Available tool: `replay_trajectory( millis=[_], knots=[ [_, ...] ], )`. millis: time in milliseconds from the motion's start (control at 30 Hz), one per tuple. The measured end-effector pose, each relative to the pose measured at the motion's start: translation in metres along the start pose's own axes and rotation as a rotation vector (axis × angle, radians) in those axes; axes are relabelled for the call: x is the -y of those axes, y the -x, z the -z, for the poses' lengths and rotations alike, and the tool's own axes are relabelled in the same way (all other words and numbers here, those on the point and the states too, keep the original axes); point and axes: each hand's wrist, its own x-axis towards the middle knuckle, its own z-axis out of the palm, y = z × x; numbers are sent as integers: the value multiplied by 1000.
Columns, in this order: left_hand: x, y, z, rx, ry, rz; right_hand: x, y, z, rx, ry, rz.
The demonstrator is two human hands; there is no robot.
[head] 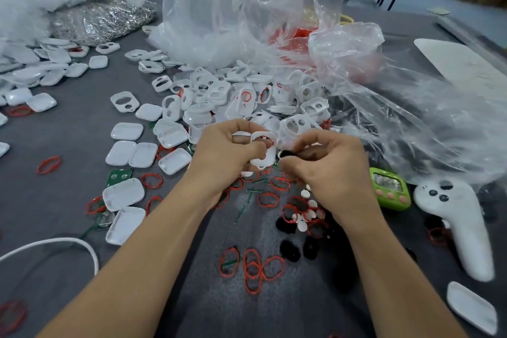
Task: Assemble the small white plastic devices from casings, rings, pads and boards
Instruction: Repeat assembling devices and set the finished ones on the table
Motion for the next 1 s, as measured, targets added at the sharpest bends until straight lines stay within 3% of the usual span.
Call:
replay_trajectory(
  millis=[133, 367, 767, 1000],
  knots=[
    [0, 2, -6, 15, -17, -23, -4, -2, -3, -59, -154, 0],
    [-2, 4, -14, -48, -56, -108, -5, -8, -3, -12, -401, 89],
    [-1, 6, -15, -63, -73, -202, -7, -7, -1, -47, -328, 185],
    [-1, 6, -17, -108, -85, -168, -6, -4, -3, -110, -312, -21]
  ],
)
